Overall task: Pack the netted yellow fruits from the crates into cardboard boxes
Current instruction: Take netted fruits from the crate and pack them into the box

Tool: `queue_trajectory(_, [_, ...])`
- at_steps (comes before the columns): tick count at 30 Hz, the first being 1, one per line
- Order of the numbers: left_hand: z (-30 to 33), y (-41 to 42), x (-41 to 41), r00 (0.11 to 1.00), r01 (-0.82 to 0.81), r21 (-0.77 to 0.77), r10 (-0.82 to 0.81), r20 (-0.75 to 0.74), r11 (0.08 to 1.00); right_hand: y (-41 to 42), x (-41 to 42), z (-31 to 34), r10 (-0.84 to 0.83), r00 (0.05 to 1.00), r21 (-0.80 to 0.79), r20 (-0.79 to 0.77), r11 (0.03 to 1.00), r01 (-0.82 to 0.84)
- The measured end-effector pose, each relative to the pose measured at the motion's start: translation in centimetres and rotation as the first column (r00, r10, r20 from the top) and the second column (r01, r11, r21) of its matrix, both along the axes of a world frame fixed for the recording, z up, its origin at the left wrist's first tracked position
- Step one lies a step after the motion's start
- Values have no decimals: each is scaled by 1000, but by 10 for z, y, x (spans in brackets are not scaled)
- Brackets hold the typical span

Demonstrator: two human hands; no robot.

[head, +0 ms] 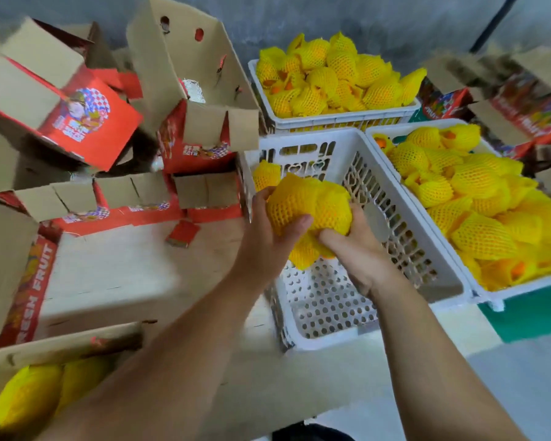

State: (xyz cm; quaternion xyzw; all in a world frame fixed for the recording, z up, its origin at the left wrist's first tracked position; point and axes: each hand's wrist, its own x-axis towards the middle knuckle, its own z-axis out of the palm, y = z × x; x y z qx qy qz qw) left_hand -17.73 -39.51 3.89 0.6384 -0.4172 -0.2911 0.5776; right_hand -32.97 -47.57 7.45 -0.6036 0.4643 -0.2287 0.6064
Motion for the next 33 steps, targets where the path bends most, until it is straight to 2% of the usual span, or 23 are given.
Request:
queue_trajectory(2, [6, 36, 10, 993, -22, -96, 11, -118, 995, 40, 12, 10, -1, 999, 22, 51, 1000, 0])
queue_trajectory(3, [9, 57, 17, 986, -46, -119, 26, -162, 992, 62, 22, 13, -12, 989, 77, 147, 997, 1])
queue_trajectory(5, [14, 104, 35, 977, -88, -96, 67, -200, 992, 108, 49, 18, -93, 895, 287, 436, 957, -40])
queue_trajectory(6, [15, 129, 45, 976, -104, -72, 88, -200, 992, 131, 63, 19, -152, 853, 369, 499, 928, -51])
queue_trajectory(8, [16, 180, 66, 973, -120, -1, 118, -200, 993, 173, 89, 12, -198, 847, 419, 493, 908, -32])
queue_trajectory(10, [14, 225, 90, 927, -95, 64, 112, -358, 993, 210, 114, -1, -147, 877, 378, 457, 925, -42])
queue_trajectory(12, [13, 266, 115, 794, -100, 97, 138, -592, 990, 245, 135, -7, -72, 910, 336, 407, 939, -76])
queue_trajectory(14, [14, 303, 137, 701, -159, 128, 203, -684, 979, 276, 152, -13, -19, 932, 309, 362, 946, -100])
queue_trajectory(17, [2, 343, 161, 668, -176, 191, 259, -698, 966, 308, 170, -25, 78, 971, 236, 225, 963, -132])
queue_trajectory(19, [-8, 361, 170, 682, -152, 246, 281, -676, 957, 317, 179, -33, 129, 991, 95, 31, 987, -131])
queue_trajectory(23, [-22, 377, 171, 734, -199, 449, 436, -521, 871, 320, 185, -49, 242, 951, 16, -194, 970, -244])
queue_trajectory(25, [-27, 381, 174, 724, -223, 517, 496, -479, 826, 316, 195, -61, 341, 858, 29, -385, 933, -358])
queue_trajectory(28, [-31, 381, 180, 699, -251, 552, 543, -464, 795, 310, 213, -81, 401, 584, 73, -706, 861, -503])
queue_trajectory(31, [-31, 381, 181, 760, -204, 582, 502, -413, 787, 308, 221, -92, 427, 360, 189, -829, 821, -538])
queue_trajectory(33, [-31, 383, 180, 794, -124, 615, 450, -409, 778, 309, 223, -92, 419, 316, 175, -851, 794, -582])
